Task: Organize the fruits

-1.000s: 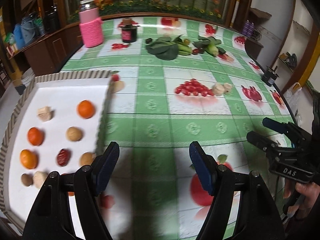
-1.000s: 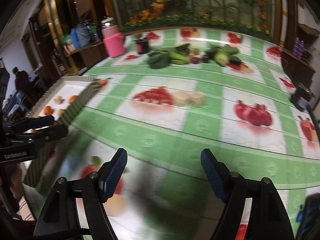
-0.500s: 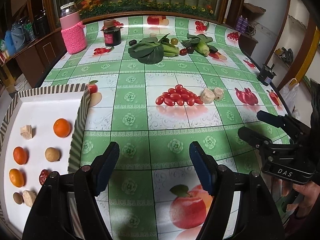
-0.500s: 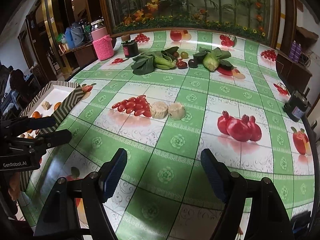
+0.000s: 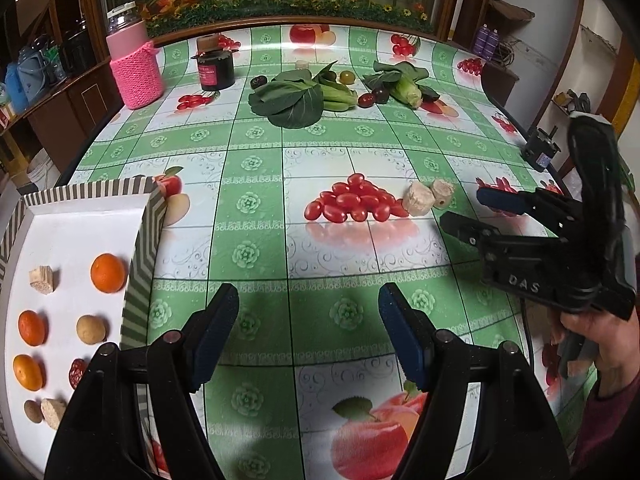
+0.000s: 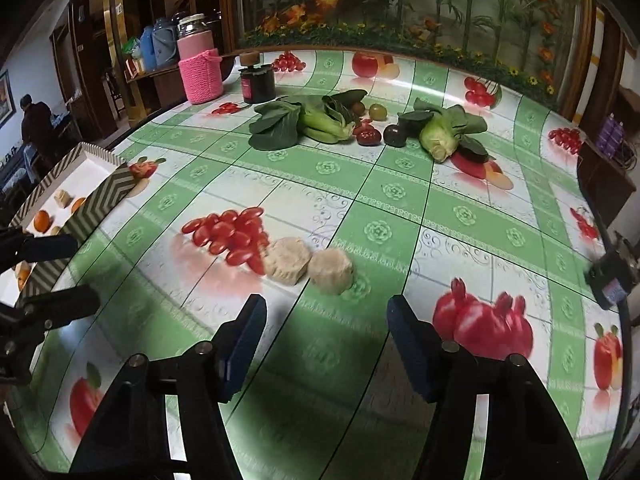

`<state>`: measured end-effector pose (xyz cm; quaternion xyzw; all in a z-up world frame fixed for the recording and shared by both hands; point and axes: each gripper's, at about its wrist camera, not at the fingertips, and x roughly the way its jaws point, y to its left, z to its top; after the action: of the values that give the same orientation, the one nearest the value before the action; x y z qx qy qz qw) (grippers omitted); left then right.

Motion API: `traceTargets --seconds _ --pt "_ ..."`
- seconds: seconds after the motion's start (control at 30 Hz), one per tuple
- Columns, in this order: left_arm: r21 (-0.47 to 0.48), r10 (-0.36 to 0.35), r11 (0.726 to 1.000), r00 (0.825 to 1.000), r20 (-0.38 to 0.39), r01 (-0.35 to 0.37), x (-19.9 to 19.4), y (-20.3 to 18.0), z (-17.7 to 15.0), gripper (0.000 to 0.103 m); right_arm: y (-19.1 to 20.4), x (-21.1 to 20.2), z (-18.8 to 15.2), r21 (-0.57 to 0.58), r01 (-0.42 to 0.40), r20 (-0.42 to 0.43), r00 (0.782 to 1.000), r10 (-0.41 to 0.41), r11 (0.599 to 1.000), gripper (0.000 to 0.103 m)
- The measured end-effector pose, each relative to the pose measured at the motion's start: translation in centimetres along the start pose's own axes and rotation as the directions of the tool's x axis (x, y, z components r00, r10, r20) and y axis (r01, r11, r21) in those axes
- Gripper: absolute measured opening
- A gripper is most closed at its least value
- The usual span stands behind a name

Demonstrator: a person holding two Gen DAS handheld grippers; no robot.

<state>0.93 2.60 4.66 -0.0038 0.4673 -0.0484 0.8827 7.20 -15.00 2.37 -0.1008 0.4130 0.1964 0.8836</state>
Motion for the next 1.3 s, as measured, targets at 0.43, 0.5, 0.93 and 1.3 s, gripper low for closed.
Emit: traceTargets --seconds 0.43,0.5,0.93,1.3 --pt "0.046 -0.033 0.998 0.999 -0.022 0.034 1.6 -2.2 1.6 0.072 -1.3 1.9 0.9 -0.021 -0.002 -0.022 1.0 0.001 1.0 0.028" --pt "0.066 -0.052 0.996 0.998 -0.018 0.053 1.9 -3.2 2.1 0.072 -2.1 1.5 0.5 0.008 -0.004 -0.013 1.0 0.004 1.0 0.028" --pt "0.106 -0.14 0.984 0.988 -0.059 0.146 7.2 -6.8 6.2 0.072 -5.4 0.1 -1.1 0.11 -0.013 0.012 1.0 0.012 0.994 0.029" --pt "0.136 -0.111 0.984 0.991 -0.07 0.119 8.7 -7.3 6.5 0.023 -5.1 0.1 -1.2 0.11 -0.024 0.006 1.0 0.024 0.994 0.028"
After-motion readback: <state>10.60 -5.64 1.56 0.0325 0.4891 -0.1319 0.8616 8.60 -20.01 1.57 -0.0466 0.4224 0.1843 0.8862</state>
